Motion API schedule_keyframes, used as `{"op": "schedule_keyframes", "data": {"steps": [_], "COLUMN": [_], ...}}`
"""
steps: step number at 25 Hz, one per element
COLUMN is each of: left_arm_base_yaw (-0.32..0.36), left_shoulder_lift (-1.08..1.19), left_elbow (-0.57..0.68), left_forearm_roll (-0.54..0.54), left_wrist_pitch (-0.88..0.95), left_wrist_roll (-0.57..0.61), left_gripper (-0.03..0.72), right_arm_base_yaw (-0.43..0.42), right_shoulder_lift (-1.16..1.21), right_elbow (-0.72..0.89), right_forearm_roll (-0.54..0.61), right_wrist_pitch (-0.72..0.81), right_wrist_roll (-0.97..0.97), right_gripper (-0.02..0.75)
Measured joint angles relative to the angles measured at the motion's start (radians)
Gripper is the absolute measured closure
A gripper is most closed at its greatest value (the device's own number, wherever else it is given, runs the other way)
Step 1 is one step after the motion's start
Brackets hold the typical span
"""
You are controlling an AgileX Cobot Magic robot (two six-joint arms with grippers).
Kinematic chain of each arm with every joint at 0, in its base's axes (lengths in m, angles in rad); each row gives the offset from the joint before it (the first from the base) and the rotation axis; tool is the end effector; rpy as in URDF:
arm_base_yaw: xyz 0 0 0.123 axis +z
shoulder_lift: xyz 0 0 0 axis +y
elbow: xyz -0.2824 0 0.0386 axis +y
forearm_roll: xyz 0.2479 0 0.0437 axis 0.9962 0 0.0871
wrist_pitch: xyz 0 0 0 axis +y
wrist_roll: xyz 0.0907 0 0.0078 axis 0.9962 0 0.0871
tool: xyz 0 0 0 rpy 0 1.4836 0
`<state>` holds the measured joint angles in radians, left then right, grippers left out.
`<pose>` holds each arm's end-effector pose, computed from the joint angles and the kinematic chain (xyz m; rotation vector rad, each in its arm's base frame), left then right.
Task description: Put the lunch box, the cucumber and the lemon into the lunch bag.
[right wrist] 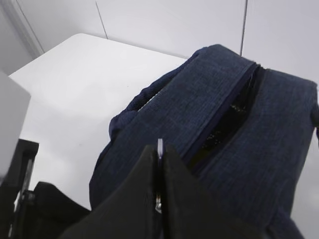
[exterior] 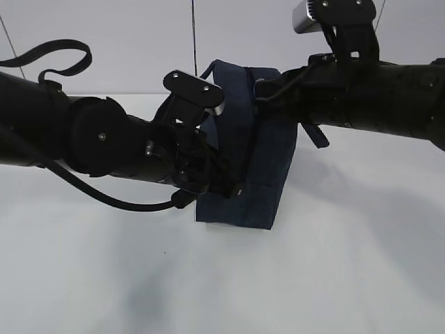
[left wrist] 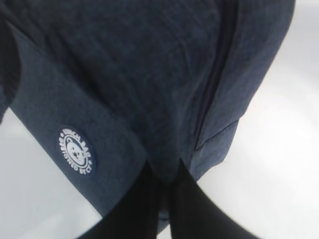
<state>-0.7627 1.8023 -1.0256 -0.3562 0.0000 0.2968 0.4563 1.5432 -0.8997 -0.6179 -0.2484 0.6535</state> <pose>0.2747 -0.2625 0.1884 0.7914 2.1571 -0.4330 0.2994 0.1613 0.2614 -0.4877 1.8867 0.4751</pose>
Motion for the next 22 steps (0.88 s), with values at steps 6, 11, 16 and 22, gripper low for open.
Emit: {"op": "schedule_keyframes", "data": {"steps": [6,11,16,22], "left_arm_base_yaw": [0.0,0.0,0.0,0.0], "left_shoulder_lift": [0.0,0.0,-0.018,-0.024], "left_elbow": [0.0,0.0,0.0,0.0], "left_forearm_roll": [0.0,0.0,0.0,0.0], "left_wrist_pitch": [0.024,0.028,0.058,0.088], "left_wrist_roll": [0.0,0.0,0.0,0.0], "left_gripper": [0.688,0.689,0.689,0.69], "right_arm_base_yaw": [0.0,0.0,0.0,0.0], "right_shoulder_lift": [0.0,0.006,0.035,0.083], "right_elbow": [-0.065,-0.107,-0.155,-0.218], "right_forearm_roll": [-0.022,-0.038,-0.038,-0.032], "right_wrist_pitch": [0.093,0.158,0.207,0.275], "right_wrist_roll": [0.0,0.002,0.004,0.008], "right_gripper": [0.731,0.731,0.731,0.731]}}
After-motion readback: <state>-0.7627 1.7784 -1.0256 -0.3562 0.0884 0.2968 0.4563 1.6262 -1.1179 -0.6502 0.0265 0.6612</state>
